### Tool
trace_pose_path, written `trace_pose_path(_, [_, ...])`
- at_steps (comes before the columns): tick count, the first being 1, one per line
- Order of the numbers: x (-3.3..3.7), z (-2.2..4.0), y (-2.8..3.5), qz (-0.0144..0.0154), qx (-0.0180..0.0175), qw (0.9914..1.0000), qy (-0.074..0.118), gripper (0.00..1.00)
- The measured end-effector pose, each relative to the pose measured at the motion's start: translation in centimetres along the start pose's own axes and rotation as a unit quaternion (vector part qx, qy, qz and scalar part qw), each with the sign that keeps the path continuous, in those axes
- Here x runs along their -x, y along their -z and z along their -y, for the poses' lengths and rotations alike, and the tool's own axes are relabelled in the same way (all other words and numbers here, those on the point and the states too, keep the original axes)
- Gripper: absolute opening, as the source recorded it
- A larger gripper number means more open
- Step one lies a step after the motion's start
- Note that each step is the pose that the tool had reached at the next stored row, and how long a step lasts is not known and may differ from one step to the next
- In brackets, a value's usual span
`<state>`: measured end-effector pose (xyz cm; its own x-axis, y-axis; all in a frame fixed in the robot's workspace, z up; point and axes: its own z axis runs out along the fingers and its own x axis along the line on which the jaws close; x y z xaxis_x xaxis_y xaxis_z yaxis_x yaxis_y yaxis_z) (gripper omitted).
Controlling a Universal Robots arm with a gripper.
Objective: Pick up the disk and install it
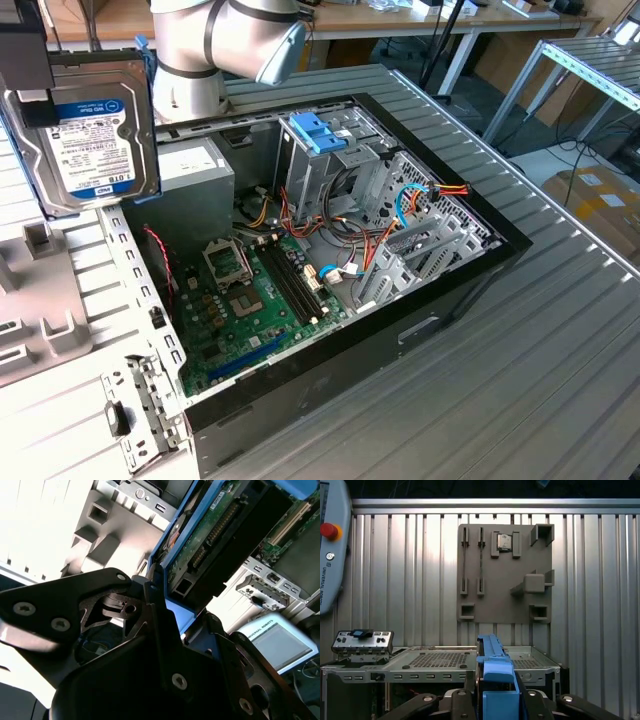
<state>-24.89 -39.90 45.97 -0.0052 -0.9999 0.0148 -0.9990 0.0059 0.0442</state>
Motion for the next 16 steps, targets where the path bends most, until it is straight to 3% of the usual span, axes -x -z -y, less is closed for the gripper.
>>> trace_pose_path(5, [-0.01,0.45,-0.03,0.0000,0.0000,1.00000,0.000,0.37])
trace_pose_path(9, [-0.01,0.46,0.03,0.0001,0.0000,1.00000,0.000,0.37])
trace_pose_path(16, [-0.02,0.44,0.73,0.0015,0.0000,1.00000,0.000,0.37])
